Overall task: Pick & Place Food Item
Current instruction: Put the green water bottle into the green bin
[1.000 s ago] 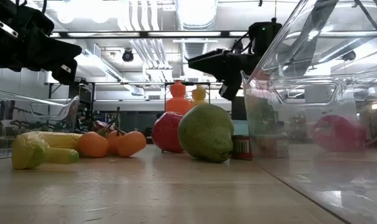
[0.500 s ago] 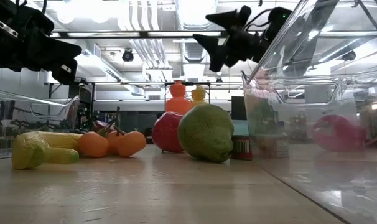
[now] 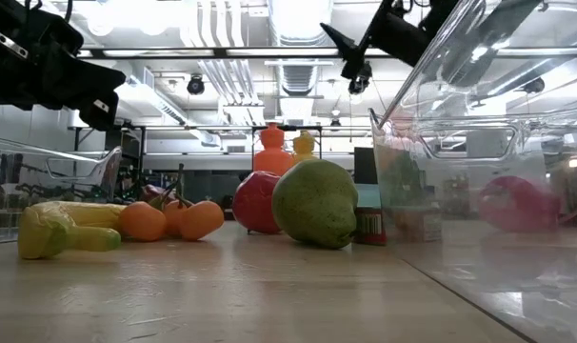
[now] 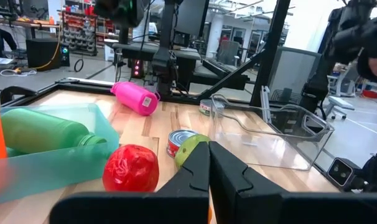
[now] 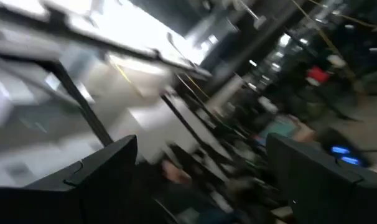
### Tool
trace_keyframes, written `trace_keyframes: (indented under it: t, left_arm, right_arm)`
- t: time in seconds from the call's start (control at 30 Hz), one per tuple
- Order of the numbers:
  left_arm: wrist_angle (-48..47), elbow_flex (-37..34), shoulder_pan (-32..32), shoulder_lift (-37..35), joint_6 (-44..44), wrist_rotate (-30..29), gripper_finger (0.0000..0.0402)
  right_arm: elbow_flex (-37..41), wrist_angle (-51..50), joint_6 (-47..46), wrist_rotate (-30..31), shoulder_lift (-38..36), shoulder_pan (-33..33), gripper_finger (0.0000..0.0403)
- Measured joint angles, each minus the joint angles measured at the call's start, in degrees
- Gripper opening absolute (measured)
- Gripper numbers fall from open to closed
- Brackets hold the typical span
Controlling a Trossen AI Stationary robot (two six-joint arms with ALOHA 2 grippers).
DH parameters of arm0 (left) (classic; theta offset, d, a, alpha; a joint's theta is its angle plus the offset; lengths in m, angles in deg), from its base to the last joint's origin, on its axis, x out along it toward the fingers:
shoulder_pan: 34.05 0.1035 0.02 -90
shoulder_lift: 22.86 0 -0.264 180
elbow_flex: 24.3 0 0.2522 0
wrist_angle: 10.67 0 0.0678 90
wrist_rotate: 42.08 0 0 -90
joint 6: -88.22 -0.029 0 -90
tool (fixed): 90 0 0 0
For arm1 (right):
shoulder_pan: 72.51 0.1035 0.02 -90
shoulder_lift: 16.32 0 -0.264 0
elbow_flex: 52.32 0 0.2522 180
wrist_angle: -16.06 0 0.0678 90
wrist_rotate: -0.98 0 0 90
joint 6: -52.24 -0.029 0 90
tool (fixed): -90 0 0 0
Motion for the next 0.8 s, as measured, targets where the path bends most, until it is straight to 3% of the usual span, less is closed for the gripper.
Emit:
trace_keyframes:
  t: [0.13, 0.23, 0.37, 0.47, 0.57, 0.8]
  left_arm:
    - [0.0, 0.0, 0.0, 0.0, 0.0, 0.0, 0.0001]
    - [0.0, 0.0, 0.0, 0.0, 0.0, 0.0, 0.0001]
    - [0.0, 0.0, 0.0, 0.0, 0.0, 0.0, 0.0001]
    - [0.0, 0.0, 0.0, 0.0, 0.0, 0.0, 0.0001]
    - [0.0, 0.0, 0.0, 0.0, 0.0, 0.0, 0.0001]
    - [0.0, 0.0, 0.0, 0.0, 0.0, 0.0, 0.0001]
  right_arm:
    - [-3.6, -19.7, 19.1, -3.5, -5.1, -1.7, 0.0353]
    - [-8.5, -41.2, 38.8, -3.3, -8.2, -2.4, 0.0353]
    - [-19.5, -75.1, 68.5, 5.2, -9.3, -1.9, 0.0353]
    - [-28.0, -93.8, 85.8, 13.4, -6.4, -0.6, 0.0353]
    - [-34.2, -101.5, 92.5, 13.5, -2.5, 0.7, 0.0353]
    - [-44.4, -110.8, 93.3, 8.9, 6.2, 2.6, 0.0353]
